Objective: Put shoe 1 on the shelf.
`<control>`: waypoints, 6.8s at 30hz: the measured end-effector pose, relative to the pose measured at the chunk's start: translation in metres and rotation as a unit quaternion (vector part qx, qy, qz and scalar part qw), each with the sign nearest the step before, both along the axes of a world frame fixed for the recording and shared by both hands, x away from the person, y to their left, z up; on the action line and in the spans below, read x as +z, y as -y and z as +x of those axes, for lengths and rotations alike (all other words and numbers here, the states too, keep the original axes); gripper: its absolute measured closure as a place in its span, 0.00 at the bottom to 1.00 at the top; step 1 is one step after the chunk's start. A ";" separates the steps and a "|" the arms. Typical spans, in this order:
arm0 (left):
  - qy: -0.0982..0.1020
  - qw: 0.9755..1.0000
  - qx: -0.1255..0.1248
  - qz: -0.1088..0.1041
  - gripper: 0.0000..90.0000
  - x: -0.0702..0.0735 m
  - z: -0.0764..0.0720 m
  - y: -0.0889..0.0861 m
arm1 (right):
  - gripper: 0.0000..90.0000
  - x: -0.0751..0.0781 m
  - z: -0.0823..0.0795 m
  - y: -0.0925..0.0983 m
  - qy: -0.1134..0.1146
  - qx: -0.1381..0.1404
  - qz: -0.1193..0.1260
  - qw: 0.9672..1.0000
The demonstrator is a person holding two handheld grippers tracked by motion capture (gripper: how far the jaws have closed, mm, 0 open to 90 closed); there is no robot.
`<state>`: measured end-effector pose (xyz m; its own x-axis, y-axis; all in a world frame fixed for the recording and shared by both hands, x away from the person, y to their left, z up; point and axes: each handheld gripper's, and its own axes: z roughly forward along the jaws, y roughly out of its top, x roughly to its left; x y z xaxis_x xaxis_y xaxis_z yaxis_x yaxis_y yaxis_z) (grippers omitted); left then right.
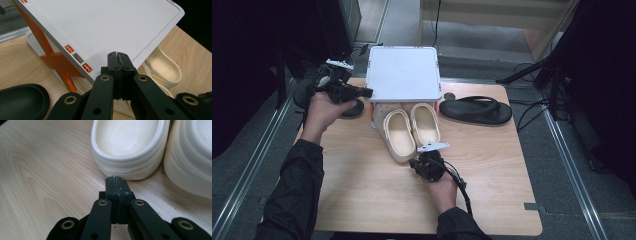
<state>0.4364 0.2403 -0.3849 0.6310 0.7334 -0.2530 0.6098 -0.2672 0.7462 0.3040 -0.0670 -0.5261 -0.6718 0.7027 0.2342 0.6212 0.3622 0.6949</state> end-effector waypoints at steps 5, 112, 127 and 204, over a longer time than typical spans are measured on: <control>-0.001 1.000 -0.001 -0.003 1.00 0.000 0.001 -0.001 | 1.00 -0.004 0.004 -0.003 -0.003 -0.005 -0.006 1.000; -0.001 1.000 0.008 -0.002 1.00 0.000 0.001 0.000 | 1.00 0.039 0.021 -0.007 0.025 -0.035 0.000 0.999; -0.001 1.000 0.008 -0.002 1.00 0.000 0.000 0.000 | 1.00 0.027 0.006 0.032 0.024 -0.054 -0.002 0.998; 0.000 1.000 0.005 -0.005 0.99 -0.001 0.000 -0.001 | 0.97 0.016 0.102 -0.016 0.008 -0.104 -0.024 0.994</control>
